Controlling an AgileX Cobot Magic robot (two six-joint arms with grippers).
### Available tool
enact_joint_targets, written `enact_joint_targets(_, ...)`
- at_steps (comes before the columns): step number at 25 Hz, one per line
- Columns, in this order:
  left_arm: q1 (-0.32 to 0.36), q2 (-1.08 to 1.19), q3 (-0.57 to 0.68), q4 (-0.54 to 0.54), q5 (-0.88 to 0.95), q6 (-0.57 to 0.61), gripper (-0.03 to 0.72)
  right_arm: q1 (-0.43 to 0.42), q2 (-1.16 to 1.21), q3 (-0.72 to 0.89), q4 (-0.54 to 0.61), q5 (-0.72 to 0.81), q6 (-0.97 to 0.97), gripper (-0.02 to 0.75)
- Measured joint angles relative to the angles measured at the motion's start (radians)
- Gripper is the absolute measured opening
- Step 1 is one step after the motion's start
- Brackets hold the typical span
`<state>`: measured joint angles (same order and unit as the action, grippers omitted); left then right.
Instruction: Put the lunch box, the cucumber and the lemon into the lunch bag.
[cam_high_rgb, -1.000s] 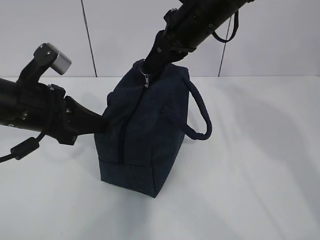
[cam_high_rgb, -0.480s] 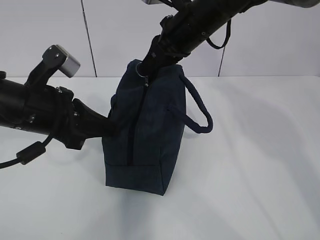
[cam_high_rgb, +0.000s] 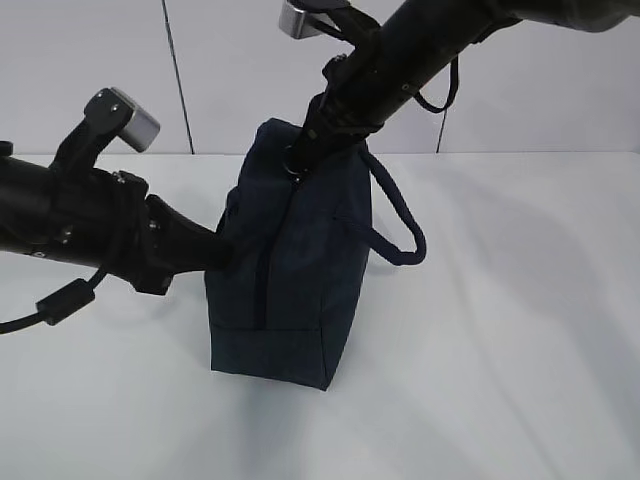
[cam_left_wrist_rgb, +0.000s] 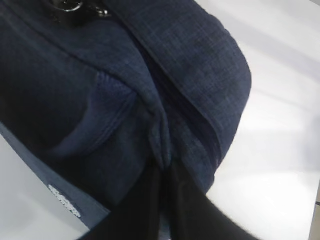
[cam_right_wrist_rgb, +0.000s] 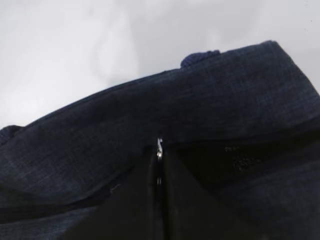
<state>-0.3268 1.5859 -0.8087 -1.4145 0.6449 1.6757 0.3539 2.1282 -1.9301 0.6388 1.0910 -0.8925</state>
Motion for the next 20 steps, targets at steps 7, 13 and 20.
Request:
enact_joint_targets(7, 0.000, 0.000, 0.000, -0.023, -0.003, -0.002, -0.005, 0.000, 0.017, 0.000, -0.015, -0.031, 0.012, 0.008)
enact_joint_targets(13, 0.000, 0.000, 0.000, -0.031, -0.010, -0.002, -0.005, 0.004, 0.021, 0.000, -0.008, -0.075, 0.014, 0.008)
enact_joint_targets(20, 0.000, 0.000, 0.000, -0.022, -0.008, -0.016, -0.005, 0.006, 0.029, 0.000, -0.004, -0.136, 0.016, 0.008)
